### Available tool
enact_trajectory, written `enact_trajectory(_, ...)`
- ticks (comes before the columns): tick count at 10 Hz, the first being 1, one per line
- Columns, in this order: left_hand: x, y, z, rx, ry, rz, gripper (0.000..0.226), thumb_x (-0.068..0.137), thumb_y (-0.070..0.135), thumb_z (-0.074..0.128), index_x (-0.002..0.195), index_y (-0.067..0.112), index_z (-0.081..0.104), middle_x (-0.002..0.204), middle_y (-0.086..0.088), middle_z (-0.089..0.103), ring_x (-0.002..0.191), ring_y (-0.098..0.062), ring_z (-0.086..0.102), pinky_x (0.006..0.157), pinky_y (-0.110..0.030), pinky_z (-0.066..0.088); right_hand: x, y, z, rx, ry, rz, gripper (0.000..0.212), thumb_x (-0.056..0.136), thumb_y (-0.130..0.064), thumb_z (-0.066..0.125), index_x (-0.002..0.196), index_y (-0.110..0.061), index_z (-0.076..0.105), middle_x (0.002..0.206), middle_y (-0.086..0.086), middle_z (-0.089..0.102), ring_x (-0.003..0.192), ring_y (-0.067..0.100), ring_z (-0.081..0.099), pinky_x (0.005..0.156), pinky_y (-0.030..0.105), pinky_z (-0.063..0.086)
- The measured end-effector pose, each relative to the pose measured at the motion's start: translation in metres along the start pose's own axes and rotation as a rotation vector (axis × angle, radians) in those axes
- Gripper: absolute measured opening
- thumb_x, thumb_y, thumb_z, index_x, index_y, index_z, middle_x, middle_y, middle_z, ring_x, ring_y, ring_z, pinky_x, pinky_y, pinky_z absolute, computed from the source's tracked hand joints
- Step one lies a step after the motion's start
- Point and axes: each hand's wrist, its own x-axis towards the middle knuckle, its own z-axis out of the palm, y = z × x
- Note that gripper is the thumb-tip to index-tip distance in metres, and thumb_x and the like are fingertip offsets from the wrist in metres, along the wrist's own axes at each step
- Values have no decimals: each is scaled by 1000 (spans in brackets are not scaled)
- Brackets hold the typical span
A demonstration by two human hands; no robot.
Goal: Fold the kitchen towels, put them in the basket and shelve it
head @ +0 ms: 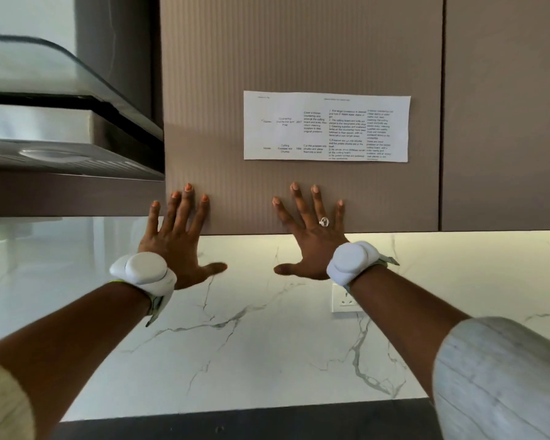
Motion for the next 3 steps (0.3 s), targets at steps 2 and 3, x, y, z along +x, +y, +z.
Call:
enact_trajectory(2,-30,18,-39,-16,-117,58,90,91,69,30,152,19,-14,160,-4,-15,147,-26,-15,119,-47,-9,-24,5,-31,99,-126,-52,99,83,-64,55,154,-28,-4,160,2,-21,147,28,-14,118,49,15)
enact_trajectory(3,-44,25,-48,0,-151,120,89,91,68,29,152,20,-13,160,-4,-15,147,-26,-15,119,-47,-7,-40,4,-30,53,-160,-50,95,84,-59,56,154,-29,-2,160,5,-20,147,30,-13,117,47,16)
